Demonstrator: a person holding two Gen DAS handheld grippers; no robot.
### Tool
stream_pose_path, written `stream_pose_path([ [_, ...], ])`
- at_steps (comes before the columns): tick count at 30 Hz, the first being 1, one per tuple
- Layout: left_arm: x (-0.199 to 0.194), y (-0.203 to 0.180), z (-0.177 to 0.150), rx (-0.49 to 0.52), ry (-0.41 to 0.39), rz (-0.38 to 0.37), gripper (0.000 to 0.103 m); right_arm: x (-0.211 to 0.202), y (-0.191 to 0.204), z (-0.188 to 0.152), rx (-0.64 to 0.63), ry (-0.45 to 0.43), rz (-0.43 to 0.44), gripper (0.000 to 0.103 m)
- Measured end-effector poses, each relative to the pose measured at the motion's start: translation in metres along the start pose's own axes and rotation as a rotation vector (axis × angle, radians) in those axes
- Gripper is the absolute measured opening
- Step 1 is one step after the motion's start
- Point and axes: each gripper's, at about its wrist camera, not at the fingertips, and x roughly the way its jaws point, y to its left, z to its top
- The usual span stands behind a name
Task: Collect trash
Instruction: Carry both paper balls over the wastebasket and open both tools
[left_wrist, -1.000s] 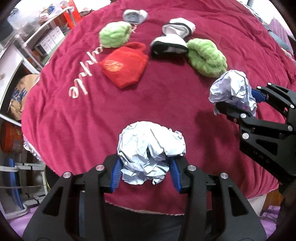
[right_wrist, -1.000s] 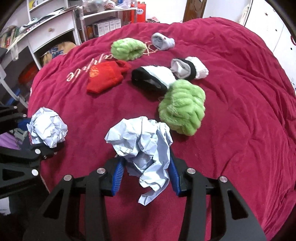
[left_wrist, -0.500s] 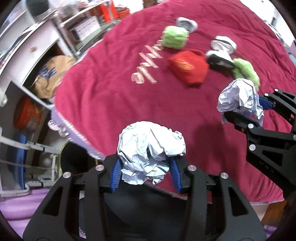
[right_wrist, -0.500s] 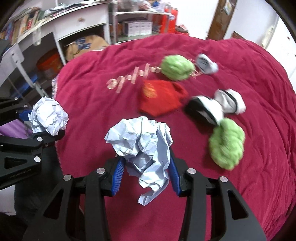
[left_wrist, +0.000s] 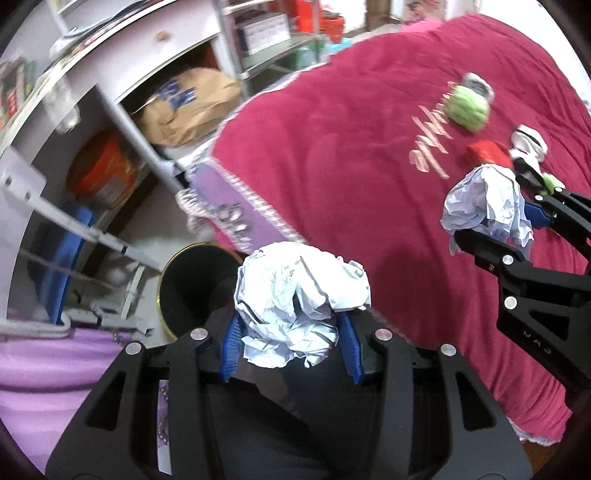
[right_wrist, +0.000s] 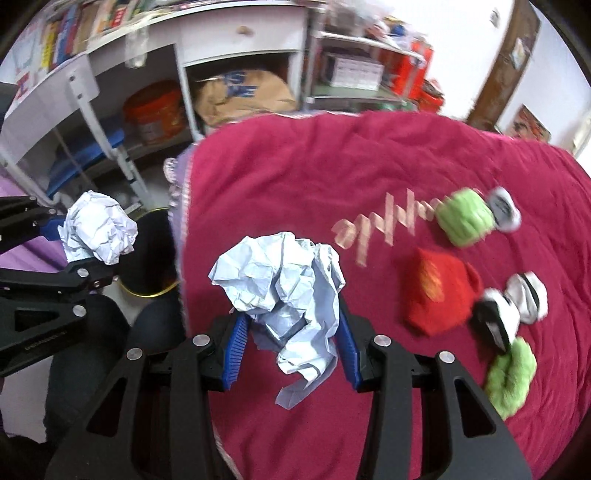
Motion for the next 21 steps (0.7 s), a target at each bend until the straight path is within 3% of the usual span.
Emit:
stream_pose_path([
  [21,0.041,0.125,-0.028,-0.276,0.079,0.077,0.045,0.052,0.119,0.077,-0.224,0.001,0.154,0.041],
])
